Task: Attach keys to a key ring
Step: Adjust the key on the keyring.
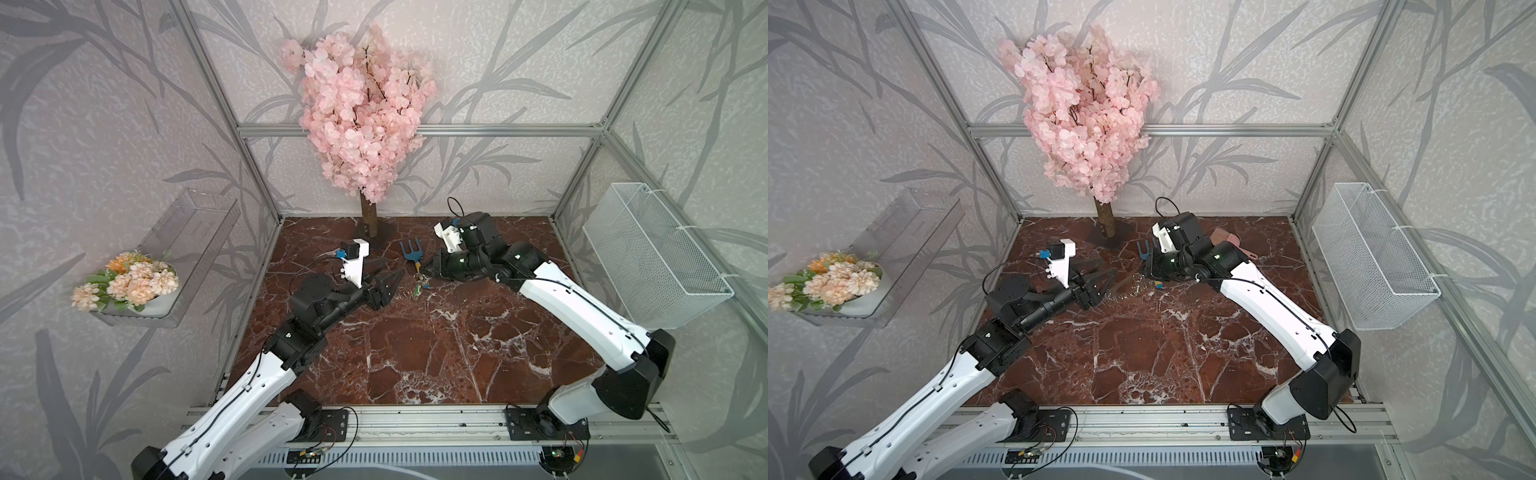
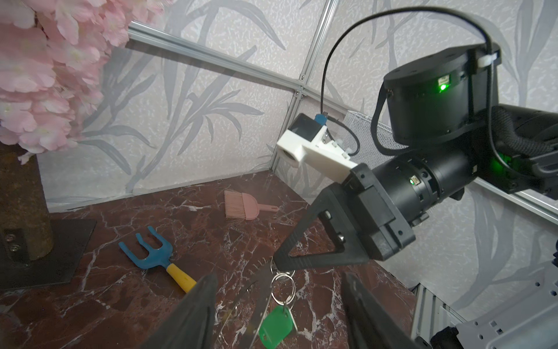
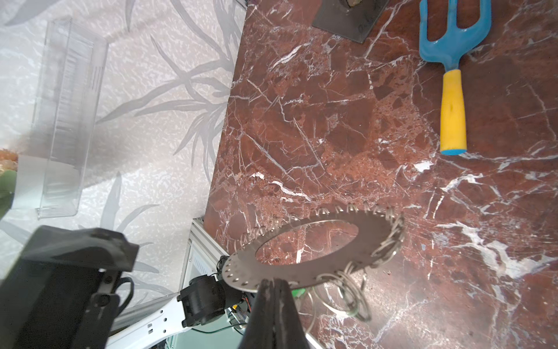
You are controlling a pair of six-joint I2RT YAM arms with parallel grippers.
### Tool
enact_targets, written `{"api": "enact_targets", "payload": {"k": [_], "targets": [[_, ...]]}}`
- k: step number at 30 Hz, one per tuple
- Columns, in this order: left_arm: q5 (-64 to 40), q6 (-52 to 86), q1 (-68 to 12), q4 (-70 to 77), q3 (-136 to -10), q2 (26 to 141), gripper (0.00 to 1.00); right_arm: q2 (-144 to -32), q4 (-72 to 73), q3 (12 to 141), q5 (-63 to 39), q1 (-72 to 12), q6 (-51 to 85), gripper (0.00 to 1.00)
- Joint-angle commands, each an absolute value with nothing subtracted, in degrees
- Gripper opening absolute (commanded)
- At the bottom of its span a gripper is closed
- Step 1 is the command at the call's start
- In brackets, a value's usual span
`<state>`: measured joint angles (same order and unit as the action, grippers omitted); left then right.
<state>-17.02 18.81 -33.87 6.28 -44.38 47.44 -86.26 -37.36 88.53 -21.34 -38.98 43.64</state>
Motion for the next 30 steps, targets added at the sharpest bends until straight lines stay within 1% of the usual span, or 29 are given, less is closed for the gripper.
{"api": "enact_targets", "payload": {"k": [1,8,14,16,20,24,26,30], "targets": [[-12.0,15.13,-35.31,6.54,-43.74,46.18,0.67,-86.84,-34.04,91.39,-23.18,-38.16,46.26,0.0],[-7.47,2.57,-38.29,1.84,-46.14,47.19,0.73,-87.28,-39.97,96.08,-22.35,-37.36,42.57,0.0],[2.37,-6.68,-44.16,-0.75,-48.82,50.43,0.79,-87.19,-45.36,100.69,-21.8,-36.66,39.85,0.0],[5.29,-8.91,-45.2,-0.33,-49.11,51.03,0.8,-87.12,-46.75,102.08,-21.74,-36.56,39.17,0.0],[7.94,-11.67,-46.05,0.7,-49.22,51.33,0.83,-86.85,-48.4,103.01,-21.89,-36.56,38.51,0.0],[11.62,-15.09,-47.27,0.93,-49.57,51.63,0.84,-86.23,-49.04,102.97,-22.19,-36.56,38.06,0.0],[11.72,-16.44,-47.72,0.55,-49.82,52.08,0.84,-85.92,-49.21,102.84,-22.49,-36.61,37.9,0.0],[9.62,-17.56,-48.75,-2.18,-51.6,54.25,0.79,-85.3,-49.09,102.5,-23.02,-36.59,37.88,0.0]]}}
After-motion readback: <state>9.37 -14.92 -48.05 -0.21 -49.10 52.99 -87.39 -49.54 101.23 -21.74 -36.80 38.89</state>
